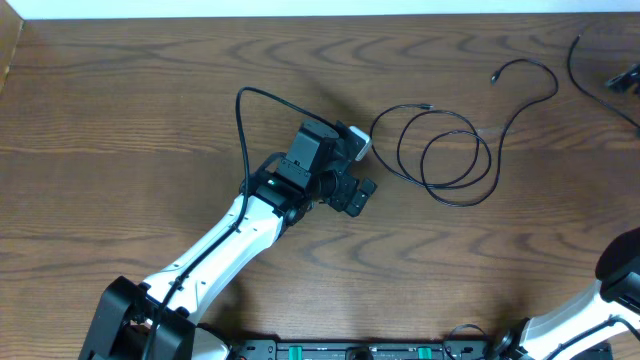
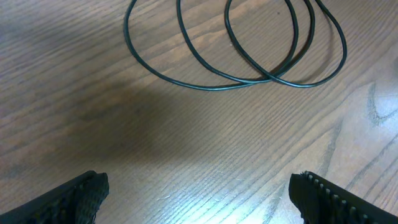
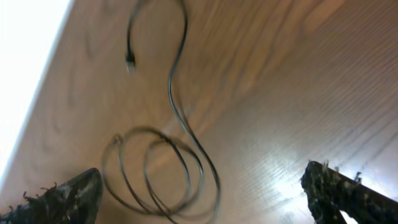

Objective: Untangle cables

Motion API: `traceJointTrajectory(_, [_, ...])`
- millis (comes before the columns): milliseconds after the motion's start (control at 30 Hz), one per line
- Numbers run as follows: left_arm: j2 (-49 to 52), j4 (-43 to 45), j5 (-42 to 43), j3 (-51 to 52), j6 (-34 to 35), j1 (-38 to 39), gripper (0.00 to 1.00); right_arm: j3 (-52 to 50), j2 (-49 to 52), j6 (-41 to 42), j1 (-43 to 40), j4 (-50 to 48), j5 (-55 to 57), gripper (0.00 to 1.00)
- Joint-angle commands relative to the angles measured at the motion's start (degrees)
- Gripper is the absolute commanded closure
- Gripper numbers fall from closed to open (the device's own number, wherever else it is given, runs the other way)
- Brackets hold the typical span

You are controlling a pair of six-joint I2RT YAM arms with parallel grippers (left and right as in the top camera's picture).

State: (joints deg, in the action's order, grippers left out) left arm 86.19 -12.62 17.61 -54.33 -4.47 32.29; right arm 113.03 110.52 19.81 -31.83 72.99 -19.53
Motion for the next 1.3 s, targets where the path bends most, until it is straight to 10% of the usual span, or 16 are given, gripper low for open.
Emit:
traceJointTrajectory(0, [0.2, -0.55, -0.74, -0.15, 0.09, -0.13, 0.02, 0.42, 0.5, -11.21, 3.93, 3.15, 1.66, 0.01])
traceJointTrajectory(1267, [0.2, 1.55, -0.13, -0.15, 4.81, -0.13, 0.02, -39.26, 0.52, -6.32, 29.9, -21.31, 5.03, 0.01])
